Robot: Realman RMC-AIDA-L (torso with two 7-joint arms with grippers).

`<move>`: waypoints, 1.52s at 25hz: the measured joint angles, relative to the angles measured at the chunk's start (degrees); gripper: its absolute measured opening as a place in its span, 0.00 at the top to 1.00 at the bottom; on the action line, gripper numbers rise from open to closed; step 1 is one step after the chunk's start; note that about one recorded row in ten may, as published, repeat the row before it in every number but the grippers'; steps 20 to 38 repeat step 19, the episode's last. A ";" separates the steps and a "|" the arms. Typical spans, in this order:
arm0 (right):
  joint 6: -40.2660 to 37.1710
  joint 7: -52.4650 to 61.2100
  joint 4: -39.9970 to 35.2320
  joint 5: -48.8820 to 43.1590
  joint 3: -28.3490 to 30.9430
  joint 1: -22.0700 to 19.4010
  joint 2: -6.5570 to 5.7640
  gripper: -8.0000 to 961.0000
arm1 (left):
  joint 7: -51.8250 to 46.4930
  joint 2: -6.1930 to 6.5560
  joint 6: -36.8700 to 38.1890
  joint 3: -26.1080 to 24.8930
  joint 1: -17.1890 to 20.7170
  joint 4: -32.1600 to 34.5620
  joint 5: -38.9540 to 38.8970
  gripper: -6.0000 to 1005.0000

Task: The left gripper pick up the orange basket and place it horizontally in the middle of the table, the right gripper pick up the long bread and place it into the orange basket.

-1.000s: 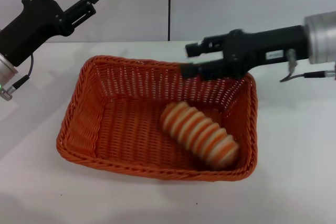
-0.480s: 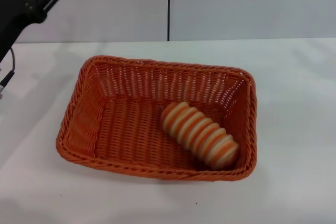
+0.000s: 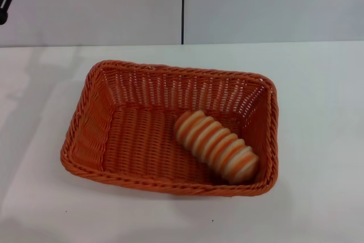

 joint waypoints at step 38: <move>-1.80 -11.97 9.71 4.80 8.27 0.07 0.21 0.27 | 3.49 -0.06 3.44 -0.37 1.57 -5.17 -3.71 0.17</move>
